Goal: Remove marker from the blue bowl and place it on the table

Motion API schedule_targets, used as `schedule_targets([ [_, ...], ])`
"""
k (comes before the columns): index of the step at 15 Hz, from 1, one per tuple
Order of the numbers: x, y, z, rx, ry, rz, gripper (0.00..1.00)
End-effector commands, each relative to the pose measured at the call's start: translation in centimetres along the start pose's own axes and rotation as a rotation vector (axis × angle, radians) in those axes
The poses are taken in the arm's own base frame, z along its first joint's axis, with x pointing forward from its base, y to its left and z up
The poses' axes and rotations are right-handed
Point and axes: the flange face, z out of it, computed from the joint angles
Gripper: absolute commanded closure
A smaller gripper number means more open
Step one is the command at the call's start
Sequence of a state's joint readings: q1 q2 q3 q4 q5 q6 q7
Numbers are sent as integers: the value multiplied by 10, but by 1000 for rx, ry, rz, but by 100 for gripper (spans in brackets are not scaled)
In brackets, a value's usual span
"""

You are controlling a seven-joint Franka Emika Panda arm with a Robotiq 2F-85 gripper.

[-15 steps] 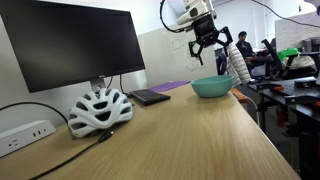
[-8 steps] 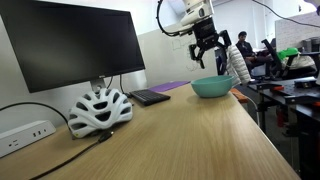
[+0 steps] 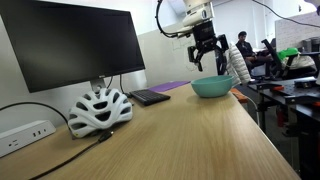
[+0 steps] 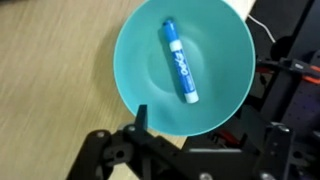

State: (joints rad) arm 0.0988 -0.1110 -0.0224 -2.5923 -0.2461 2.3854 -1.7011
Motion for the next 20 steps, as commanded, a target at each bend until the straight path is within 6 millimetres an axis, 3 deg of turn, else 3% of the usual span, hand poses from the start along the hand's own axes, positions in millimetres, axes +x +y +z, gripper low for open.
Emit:
schedule_targets([
  [1, -2, -3, 15, -100, -21, -171, 0],
  [5, -4, -15, 32, -206, -20, -321, 0],
  [11, -17, -42, 51, -235, 37, -363, 0],
  [12, -23, -36, 52, -233, 38, -363, 0],
  [17, -27, -42, 68, -183, 49, -346, 0],
  [20, -25, -41, 83, -150, 62, -343, 7],
])
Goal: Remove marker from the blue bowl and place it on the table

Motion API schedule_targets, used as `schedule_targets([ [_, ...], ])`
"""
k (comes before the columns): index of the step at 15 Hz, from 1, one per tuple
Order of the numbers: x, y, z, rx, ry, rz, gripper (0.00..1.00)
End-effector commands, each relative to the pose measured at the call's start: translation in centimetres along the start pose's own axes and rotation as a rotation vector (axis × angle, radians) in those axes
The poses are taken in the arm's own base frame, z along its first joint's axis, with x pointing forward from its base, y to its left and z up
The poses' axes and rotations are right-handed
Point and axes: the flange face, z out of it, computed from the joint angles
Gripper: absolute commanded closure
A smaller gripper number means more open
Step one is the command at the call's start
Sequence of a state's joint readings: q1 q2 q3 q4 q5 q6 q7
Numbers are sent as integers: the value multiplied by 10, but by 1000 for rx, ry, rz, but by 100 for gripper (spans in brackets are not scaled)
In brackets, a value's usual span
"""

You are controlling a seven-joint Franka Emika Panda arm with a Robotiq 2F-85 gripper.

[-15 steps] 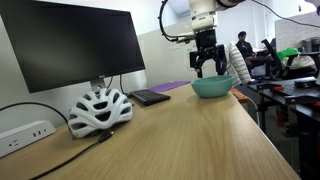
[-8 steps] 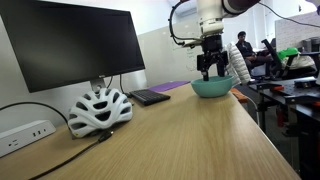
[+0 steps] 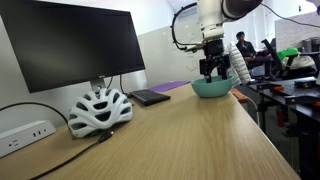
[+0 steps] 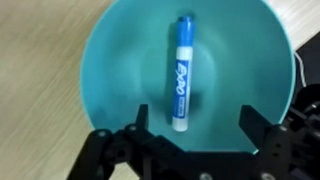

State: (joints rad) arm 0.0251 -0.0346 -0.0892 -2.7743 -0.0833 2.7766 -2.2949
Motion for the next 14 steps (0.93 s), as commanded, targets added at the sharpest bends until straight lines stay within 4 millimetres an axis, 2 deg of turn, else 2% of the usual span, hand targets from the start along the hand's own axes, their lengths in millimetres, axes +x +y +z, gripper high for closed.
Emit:
schedule_targets([
  [1, -2, 0, 16, 20, 7, 5, 10],
  [2, -3, 0, 21, 25, 16, 14, 9],
  [6, -7, 3, 39, 48, 31, 31, 44],
  [9, -9, 8, 44, 51, 23, 37, 67],
  [13, -9, 15, 27, 39, -14, 42, 98],
  [14, -8, 15, 22, 47, -27, 48, 99],
])
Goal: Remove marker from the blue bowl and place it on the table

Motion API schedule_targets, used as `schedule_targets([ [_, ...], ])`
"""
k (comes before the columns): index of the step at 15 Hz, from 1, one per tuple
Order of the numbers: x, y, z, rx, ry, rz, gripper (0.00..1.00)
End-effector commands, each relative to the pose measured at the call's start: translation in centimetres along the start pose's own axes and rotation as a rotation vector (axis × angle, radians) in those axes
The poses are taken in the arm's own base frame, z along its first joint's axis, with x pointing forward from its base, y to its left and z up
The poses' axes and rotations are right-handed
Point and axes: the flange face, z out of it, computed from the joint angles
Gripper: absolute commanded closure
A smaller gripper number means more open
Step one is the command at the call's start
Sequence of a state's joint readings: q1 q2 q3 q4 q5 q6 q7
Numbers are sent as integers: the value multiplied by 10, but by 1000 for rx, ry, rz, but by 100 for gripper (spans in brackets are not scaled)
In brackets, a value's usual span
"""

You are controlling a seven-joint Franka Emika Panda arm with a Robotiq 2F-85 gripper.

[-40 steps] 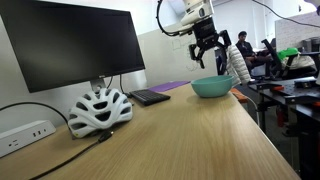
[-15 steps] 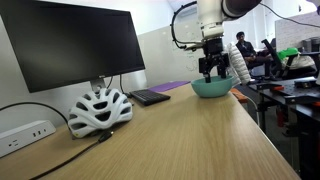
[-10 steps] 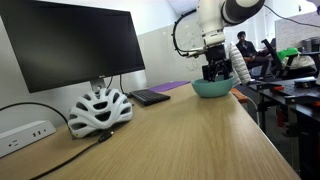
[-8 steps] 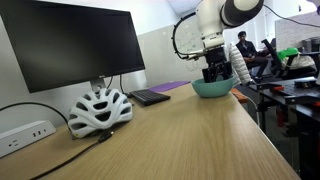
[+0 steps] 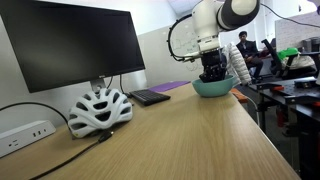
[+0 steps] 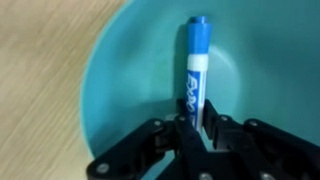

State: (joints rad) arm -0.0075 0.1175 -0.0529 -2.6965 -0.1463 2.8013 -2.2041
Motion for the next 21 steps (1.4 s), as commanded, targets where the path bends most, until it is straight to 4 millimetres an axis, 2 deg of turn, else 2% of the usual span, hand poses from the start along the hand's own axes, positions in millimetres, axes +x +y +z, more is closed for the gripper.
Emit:
schedule_targets([
  [1, 1, -1, -22, 8, -53, 38, 95],
  [7, 14, -8, -82, 48, -61, 116, 95],
  [10, 16, 6, -108, -13, -40, 220, 95],
  [16, 32, 81, -122, -84, -31, 426, 95],
  [19, 19, 118, -113, -79, -40, 447, 95],
  [21, 5, 144, -95, -93, -34, 425, 95],
])
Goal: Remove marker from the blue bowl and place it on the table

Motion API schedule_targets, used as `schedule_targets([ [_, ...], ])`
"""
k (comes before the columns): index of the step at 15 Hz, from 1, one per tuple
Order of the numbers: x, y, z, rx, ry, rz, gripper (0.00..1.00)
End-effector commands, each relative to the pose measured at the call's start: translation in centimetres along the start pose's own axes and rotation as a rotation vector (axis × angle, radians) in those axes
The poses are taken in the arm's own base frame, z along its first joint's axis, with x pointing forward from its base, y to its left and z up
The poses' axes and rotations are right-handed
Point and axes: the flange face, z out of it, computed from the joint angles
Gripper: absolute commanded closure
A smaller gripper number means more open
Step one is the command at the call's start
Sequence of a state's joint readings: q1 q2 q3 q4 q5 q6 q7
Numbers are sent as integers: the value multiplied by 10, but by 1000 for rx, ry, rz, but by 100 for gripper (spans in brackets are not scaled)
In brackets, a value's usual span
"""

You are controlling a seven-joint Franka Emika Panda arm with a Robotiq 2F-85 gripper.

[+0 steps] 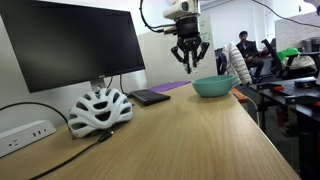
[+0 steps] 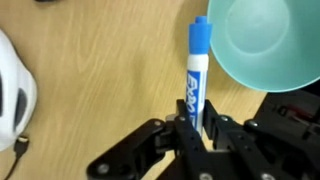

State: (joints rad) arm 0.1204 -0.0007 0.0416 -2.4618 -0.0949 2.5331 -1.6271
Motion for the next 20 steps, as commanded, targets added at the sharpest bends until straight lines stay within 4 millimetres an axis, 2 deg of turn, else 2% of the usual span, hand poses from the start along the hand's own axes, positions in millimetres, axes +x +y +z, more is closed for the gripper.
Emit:
schedule_targets([
  [1, -6, 47, 33, -10, -3, -3, 95],
  [3, -6, 70, 50, -30, -28, -19, 95],
  [6, -1, 94, 75, -40, -28, -29, 95],
  [10, 14, 106, 89, -57, -29, -20, 93],
  [12, 18, 108, 91, -66, -42, 1, 80],
  [14, 21, 107, 88, -81, -44, 12, 54],
  [17, 28, 103, 80, -72, -13, -1, 32],
  [20, 33, 87, 51, -9, -3, 76, 10],
])
